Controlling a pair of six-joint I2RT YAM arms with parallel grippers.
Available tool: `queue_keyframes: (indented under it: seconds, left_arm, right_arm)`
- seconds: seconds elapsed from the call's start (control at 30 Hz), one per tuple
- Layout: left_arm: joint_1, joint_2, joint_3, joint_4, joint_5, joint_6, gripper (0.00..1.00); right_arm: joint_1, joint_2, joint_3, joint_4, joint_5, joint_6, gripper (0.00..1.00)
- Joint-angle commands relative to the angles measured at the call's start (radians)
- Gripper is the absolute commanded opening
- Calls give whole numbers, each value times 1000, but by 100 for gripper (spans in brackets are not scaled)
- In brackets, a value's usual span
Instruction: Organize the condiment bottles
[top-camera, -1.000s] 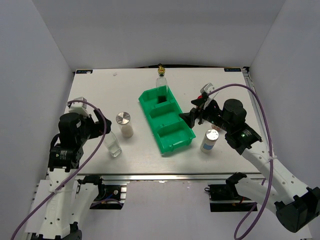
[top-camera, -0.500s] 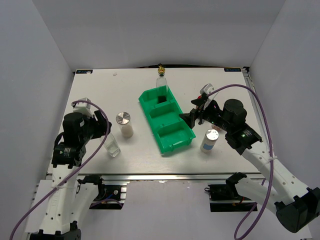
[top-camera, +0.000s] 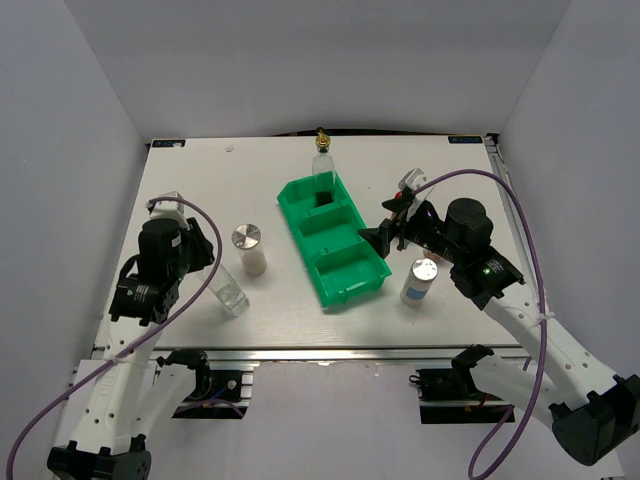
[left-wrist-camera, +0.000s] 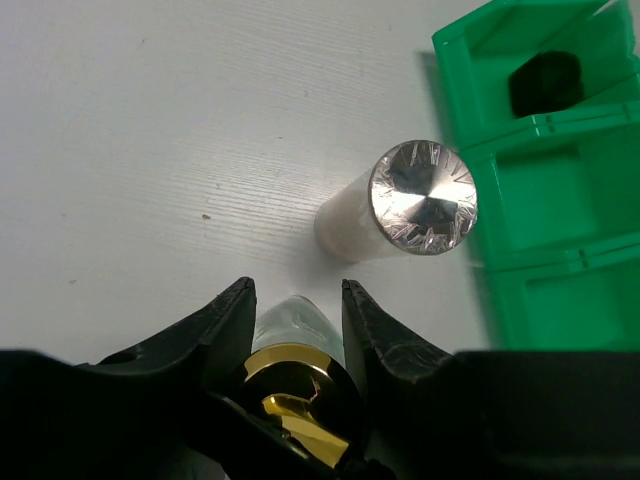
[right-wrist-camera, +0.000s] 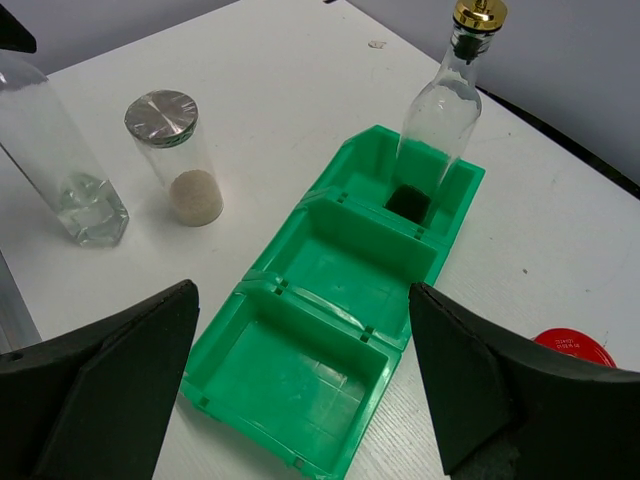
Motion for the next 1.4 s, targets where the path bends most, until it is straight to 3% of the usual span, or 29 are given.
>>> queue_keyframes:
  seconds: [0.0,0.03,0.07,0.2,0.47,0.67,0.83,1.0,1.1,1.23,1.37]
  left_arm:
    - [-18,28,-12,-33,-32,-26,29]
    - [-19,31,-10,-33,-36,-28,18]
    - [-19,31,-9,-27,-39,-30,13]
    - [-21,23,13,-10,-44,-36,0]
    - [-22,66,209,4,-194,-17,0]
    - [-18,167,263,11,-286,-34,0]
    - [-18,265,404,-72,-530,-85,0]
    - [-19,377,511,-54,-529,-62,0]
    - [-18,419,574,-22,-523,-83,0]
    - [-18,440,613,82,-481,-91,0]
    - [-21,549,755,118,-453,-100,0]
  right_arm:
    - [-5,-6,12,27,5,-15,89]
    - [-4,-6,12,27,8,-15,90]
    - [-5,-6,12,27,9,-15,89]
    - [-4,-3,11,28,10,-15,89]
    - [-4,-8,6,33,15,-19,89]
    - [-5,-2,2,42,21,-24,89]
    - [-5,26,8,56,13,-21,89]
    - [-4,38,9,63,25,-19,89]
    - [-5,29,-1,79,91,7,89]
    - [-5,-22,-76,166,342,79,90]
    - [-4,-52,-113,194,473,126,89]
